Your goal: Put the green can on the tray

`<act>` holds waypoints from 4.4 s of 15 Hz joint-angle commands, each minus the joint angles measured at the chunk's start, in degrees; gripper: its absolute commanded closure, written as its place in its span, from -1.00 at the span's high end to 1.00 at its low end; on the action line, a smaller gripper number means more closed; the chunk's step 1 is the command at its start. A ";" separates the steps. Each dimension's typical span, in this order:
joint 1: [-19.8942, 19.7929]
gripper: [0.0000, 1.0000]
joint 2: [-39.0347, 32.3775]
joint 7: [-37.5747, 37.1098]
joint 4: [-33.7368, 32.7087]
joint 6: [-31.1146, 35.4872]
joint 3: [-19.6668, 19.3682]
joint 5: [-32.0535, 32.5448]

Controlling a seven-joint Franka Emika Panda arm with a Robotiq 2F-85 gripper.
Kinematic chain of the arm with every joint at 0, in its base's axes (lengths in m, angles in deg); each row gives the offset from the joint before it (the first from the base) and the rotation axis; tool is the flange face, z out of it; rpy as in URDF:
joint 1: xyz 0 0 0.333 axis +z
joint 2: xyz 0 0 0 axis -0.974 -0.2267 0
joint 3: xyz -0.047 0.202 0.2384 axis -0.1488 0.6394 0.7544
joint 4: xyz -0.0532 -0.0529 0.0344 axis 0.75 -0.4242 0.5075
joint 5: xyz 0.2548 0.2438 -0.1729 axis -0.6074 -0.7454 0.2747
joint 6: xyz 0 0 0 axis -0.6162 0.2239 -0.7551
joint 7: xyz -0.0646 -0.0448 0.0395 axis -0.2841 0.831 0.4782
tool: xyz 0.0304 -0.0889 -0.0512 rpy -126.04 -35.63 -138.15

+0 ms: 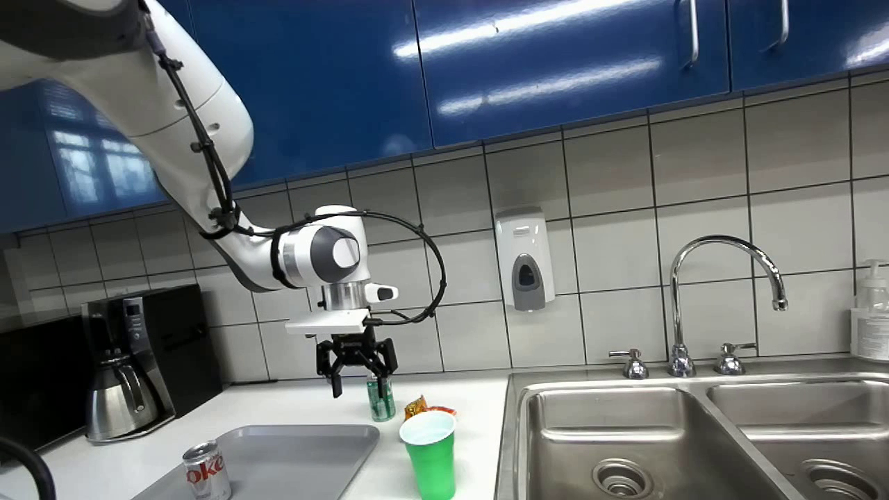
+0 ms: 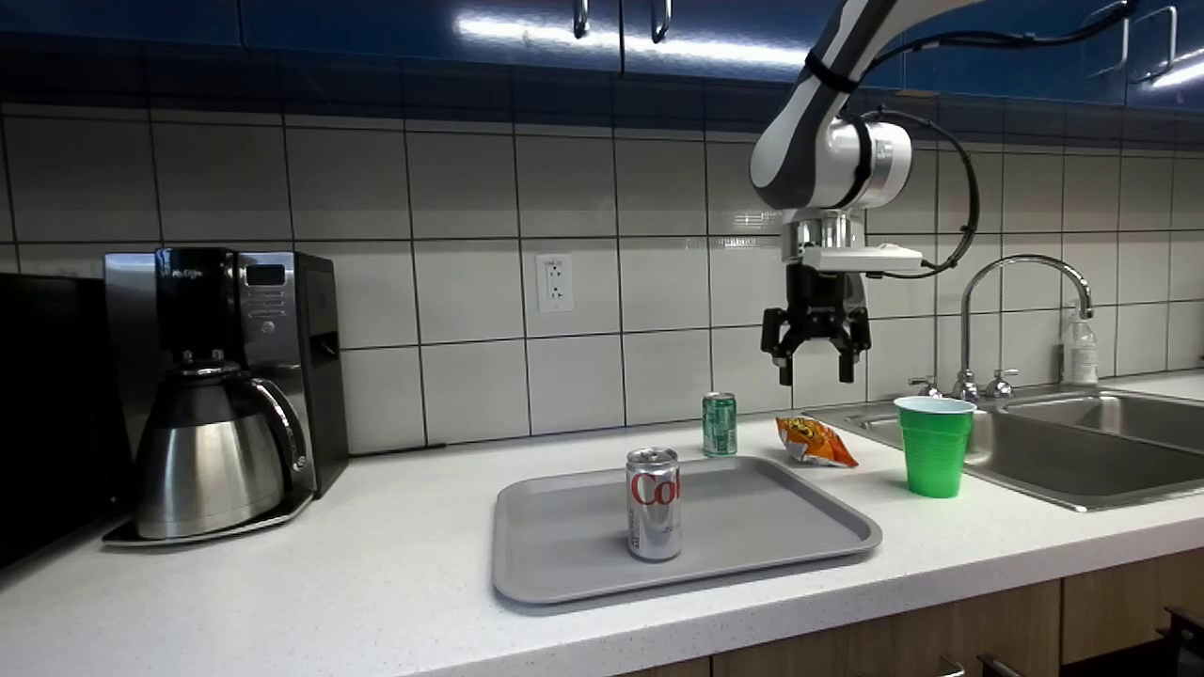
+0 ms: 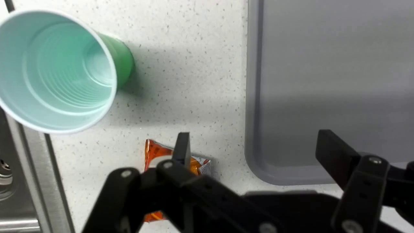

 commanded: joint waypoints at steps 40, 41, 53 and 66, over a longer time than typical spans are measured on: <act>4.22 1.00 -33.72 -7.78 -38.24 -0.73 0.47 2.17; 4.28 1.00 -33.94 -7.81 -38.50 -0.80 0.47 2.14; 3.99 -0.21 -33.55 -7.07 -38.99 -0.78 0.85 1.70; 3.48 -0.21 -25.97 -5.39 -31.75 1.48 2.15 0.94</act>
